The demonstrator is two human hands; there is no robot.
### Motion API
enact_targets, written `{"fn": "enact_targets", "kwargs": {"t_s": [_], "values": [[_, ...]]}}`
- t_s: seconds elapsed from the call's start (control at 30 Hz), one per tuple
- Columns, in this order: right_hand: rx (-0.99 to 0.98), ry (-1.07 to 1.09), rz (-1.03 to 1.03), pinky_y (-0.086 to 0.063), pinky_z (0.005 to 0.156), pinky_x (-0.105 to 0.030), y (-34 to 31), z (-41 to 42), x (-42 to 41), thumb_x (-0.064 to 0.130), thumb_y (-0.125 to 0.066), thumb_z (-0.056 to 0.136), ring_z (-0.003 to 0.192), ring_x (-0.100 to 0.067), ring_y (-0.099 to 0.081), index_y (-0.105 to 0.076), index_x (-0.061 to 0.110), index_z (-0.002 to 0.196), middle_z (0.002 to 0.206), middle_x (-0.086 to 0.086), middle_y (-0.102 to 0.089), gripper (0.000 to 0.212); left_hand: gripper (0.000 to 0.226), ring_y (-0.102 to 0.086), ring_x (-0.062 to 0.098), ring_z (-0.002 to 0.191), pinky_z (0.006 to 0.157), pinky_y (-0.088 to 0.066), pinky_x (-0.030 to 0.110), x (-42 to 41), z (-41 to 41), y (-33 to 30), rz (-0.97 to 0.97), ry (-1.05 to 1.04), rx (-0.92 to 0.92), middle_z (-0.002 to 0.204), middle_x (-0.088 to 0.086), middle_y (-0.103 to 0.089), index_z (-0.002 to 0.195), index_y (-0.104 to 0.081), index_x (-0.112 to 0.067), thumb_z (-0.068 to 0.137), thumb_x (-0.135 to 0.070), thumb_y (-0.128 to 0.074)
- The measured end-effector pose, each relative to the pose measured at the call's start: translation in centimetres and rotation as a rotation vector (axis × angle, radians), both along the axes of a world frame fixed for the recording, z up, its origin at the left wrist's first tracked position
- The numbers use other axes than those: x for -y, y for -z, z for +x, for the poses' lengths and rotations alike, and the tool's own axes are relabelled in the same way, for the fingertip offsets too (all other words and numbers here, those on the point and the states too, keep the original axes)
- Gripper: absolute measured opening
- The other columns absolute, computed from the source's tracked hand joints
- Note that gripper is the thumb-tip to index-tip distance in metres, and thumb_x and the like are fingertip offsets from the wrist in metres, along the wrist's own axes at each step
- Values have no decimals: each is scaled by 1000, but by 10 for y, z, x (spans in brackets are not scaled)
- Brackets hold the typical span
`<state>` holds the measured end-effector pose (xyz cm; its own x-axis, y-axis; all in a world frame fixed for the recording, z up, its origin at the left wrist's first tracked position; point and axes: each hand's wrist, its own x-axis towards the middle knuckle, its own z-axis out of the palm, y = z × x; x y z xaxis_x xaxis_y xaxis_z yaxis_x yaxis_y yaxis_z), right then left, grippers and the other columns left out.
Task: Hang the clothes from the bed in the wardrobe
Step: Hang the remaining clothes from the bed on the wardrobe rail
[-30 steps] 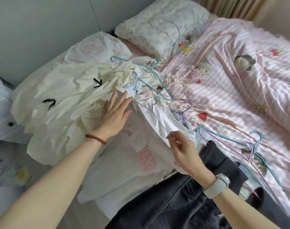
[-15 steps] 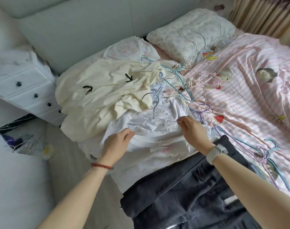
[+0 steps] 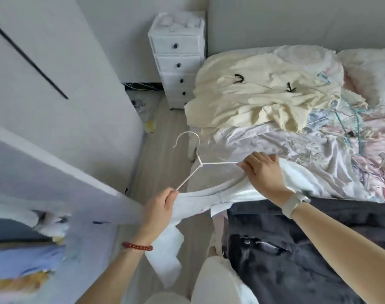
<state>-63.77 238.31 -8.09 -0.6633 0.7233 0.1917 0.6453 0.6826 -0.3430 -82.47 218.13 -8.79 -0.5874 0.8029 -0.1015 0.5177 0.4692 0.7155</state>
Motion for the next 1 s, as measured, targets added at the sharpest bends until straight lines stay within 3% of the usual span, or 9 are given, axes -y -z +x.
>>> {"fn": "enact_targets", "kwargs": {"t_s": [0.07, 0.2, 0.37, 0.47, 0.6, 0.7, 0.83, 0.9, 1.0], "values": [[-16, -152, -4, -41, 69, -40, -12, -26, 35, 37, -50, 86, 69, -28, -62, -65, 9, 73, 71, -6, -66, 34, 21, -47, 31, 65, 62, -30, 33, 52, -9, 4, 14, -152, 5, 60, 2, -48, 74, -51, -13, 95, -14, -47], [-2, -483, -75, -51, 71, -40, -24, -69, 107, 35, -41, 92, 80, -33, -63, -65, 10, 95, 84, -12, -68, 34, 18, -54, 33, 71, 63, -37, 36, 154, -23, 9, 51, -463, -38, 73, 19, -59, 80, -56, -6, 94, -9, -46], [12, -822, -68, -54, 73, -42, -29, -121, 186, 17, -51, 91, 85, -33, -64, -64, 6, 104, 94, -13, -67, 21, 20, -51, 26, 55, 58, -36, 33, 270, -33, -10, 161, -704, -293, 58, 15, -57, 74, -61, 1, 89, -8, -49], [101, -961, -93, -46, 82, -40, -31, -162, 225, 17, -46, 95, 93, -33, -59, -62, 2, 102, 97, -14, -64, 23, 23, -54, 29, 44, 52, -38, 32, 338, -33, -22, 147, -803, -424, 53, 16, -59, 73, -63, 0, 85, -11, -47], [81, -1159, -116, -41, 81, -30, -42, -211, 291, 21, -39, 97, 96, -24, -55, -58, 7, 103, 100, -6, -61, 24, 38, -55, 30, 45, 51, -43, 36, 413, -41, -44, 156, -968, -544, 55, 17, -60, 70, -63, 0, 88, -25, -40], [-31, -1278, -124, -44, 74, -26, -66, -244, 340, 24, -43, 96, 86, -20, -59, -58, 11, 98, 93, 0, -63, 20, 32, -59, 34, 62, 61, -50, 39, 461, -53, -67, 177, -1161, -564, 74, 18, -67, 76, -65, -1, 87, -19, -42], [-194, -1369, -89, -52, 60, -37, -102, -284, 402, 20, -51, 93, 61, -29, -62, -62, 8, 95, 74, -7, -68, 17, 24, -56, 37, 74, 76, -45, 42, 512, -71, -94, 149, -1370, -648, 84, 16, -68, 84, -65, -1, 92, -12, -46], [-279, -1362, -102, -50, 54, -37, -115, -305, 432, 15, -54, 91, 53, -34, -59, -64, 5, 94, 65, -11, -67, 14, 21, -57, 39, 80, 77, -48, 50, 531, -82, -108, 158, -1469, -660, 88, 16, -67, 90, -67, -3, 94, -11, -48], [-421, -1361, -93, -45, 48, -31, -130, -336, 471, 12, -56, 87, 44, -31, -56, -67, 5, 86, 55, -11, -63, 13, 20, -56, 38, 93, 90, -41, 48, 552, -102, -127, 124, -1602, -661, 100, 14, -66, 105, -65, -8, 93, -16, -51]]}}
